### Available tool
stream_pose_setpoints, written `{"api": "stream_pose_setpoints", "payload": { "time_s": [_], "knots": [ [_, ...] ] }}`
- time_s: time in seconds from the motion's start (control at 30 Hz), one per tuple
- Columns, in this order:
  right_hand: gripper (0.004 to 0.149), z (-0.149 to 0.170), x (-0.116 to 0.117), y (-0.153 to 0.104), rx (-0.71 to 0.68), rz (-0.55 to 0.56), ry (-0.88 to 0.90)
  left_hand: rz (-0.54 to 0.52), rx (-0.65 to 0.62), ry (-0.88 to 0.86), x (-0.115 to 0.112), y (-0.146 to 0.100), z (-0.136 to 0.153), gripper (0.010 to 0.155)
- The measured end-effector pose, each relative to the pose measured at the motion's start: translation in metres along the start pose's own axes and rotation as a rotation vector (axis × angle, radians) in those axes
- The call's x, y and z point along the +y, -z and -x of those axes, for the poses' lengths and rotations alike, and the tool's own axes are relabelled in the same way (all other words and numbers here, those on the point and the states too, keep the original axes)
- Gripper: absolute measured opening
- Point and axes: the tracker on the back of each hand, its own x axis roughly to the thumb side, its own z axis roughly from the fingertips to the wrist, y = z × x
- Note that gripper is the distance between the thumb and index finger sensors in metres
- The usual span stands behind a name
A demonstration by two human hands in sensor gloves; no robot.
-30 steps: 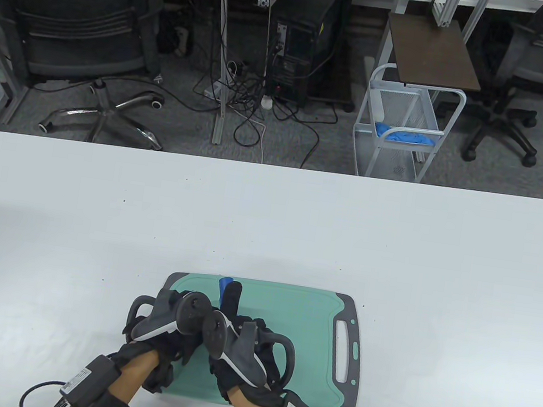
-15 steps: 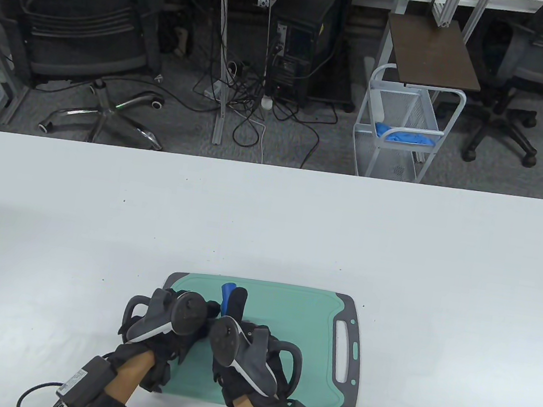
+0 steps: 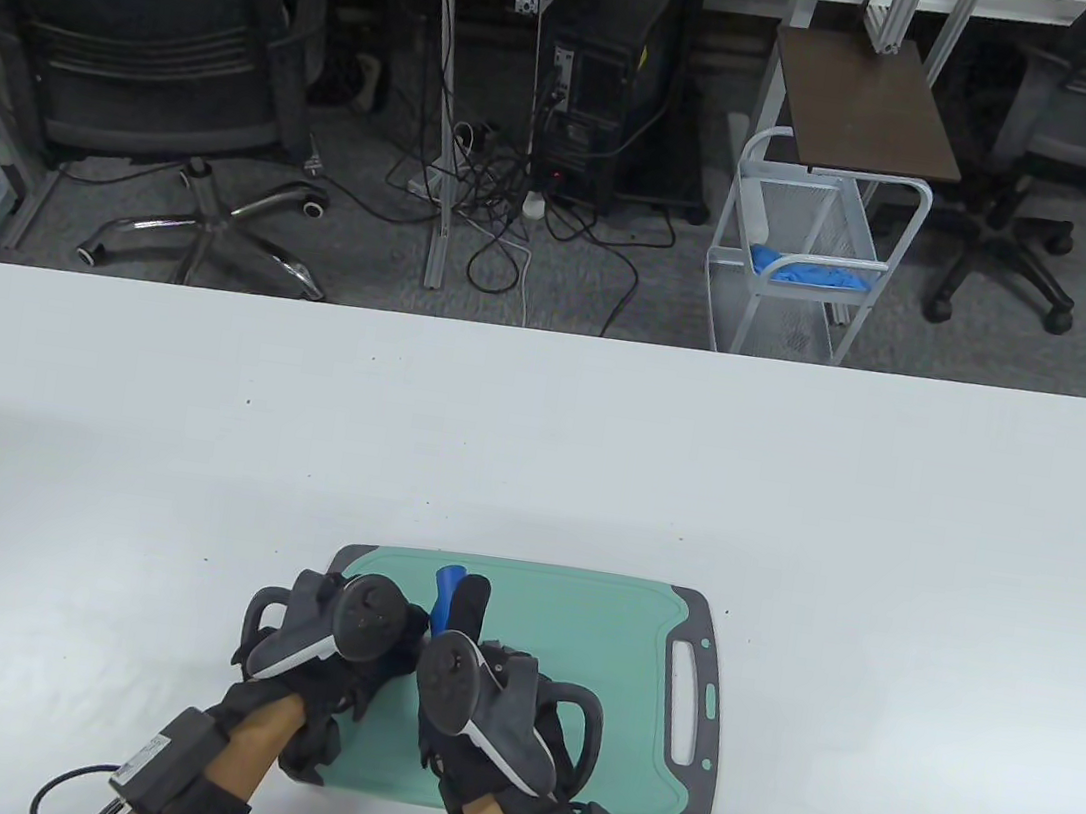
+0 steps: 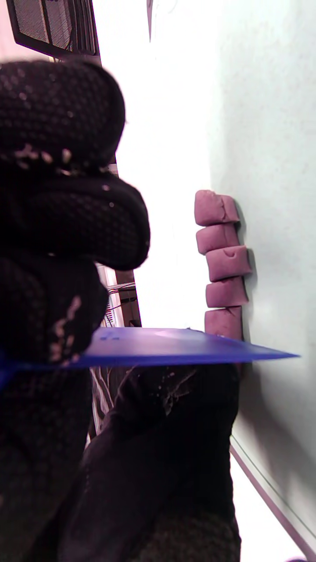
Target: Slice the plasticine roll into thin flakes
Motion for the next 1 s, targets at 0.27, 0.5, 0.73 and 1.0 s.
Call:
{"api": "stream_pose_setpoints", "payload": {
  "time_s": [0.27, 0.5, 0.73, 1.0],
  "knots": [
    [0.084, -0.002, 0.006, -0.002, -0.007, -0.001, -0.018, -0.005, -0.002, -0.001, 0.0, 0.0, 0.001, 0.049],
    [0.084, -0.003, 0.011, 0.0, -0.014, 0.007, -0.033, -0.001, -0.001, -0.004, 0.0, 0.001, 0.001, 0.049],
    [0.084, -0.004, 0.016, 0.001, -0.019, 0.011, -0.043, 0.001, 0.0, -0.004, 0.0, 0.001, 0.001, 0.049],
    [0.084, -0.003, 0.019, 0.004, -0.02, 0.012, -0.048, 0.002, 0.0, -0.003, -0.001, 0.002, 0.001, 0.049]
  ]
}}
